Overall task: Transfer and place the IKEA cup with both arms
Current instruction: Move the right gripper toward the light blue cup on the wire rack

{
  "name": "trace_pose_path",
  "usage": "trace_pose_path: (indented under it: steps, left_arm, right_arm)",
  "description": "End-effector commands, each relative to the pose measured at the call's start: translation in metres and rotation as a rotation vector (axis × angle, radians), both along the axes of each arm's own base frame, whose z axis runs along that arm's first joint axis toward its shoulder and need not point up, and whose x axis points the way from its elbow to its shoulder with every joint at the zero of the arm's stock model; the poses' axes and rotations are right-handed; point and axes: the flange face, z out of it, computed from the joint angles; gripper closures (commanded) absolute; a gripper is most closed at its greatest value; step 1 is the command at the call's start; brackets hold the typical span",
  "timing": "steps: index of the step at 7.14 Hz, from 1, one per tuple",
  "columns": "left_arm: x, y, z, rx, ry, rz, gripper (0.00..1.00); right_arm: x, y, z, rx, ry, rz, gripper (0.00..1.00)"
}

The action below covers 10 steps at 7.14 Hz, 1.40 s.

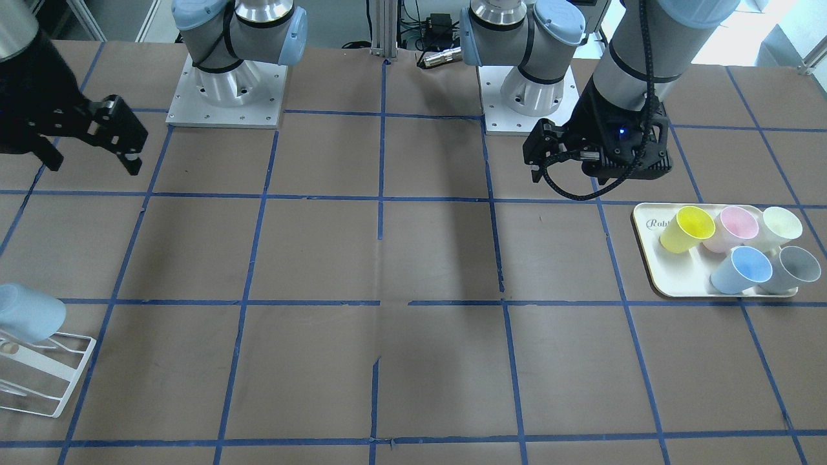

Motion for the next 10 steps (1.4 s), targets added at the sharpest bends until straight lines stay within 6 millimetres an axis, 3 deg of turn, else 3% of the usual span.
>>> trace_pose_path:
  steps: [1, 2, 4, 6, 10]
  left_arm:
    - [0.000, 0.001, 0.001, -0.002, -0.001, 0.000, 0.00]
    - [0.000, 0.000, 0.000, 0.001, -0.001, 0.000, 0.00]
    - [0.000, 0.000, -0.001, 0.003, -0.002, 0.000, 0.00]
    - [0.000, 0.000, 0.001, -0.007, -0.003, 0.001, 0.00]
    - [0.001, 0.001, 0.004, -0.011, -0.015, 0.001, 0.00]
  right_arm:
    - [-0.074, -0.035, -0.042, 0.017, -0.001, 0.043, 0.00]
    - [-0.109, -0.048, -0.067, 0.031, -0.008, 0.026, 0.00]
    - [-0.157, -0.065, -0.119, 0.015, 0.005, 0.086, 0.00]
    - [-0.189, -0.084, -0.167, -0.003, 0.009, 0.093, 0.00]
    - [-0.191, -0.085, -0.213, 0.054, -0.017, 0.091, 0.00]
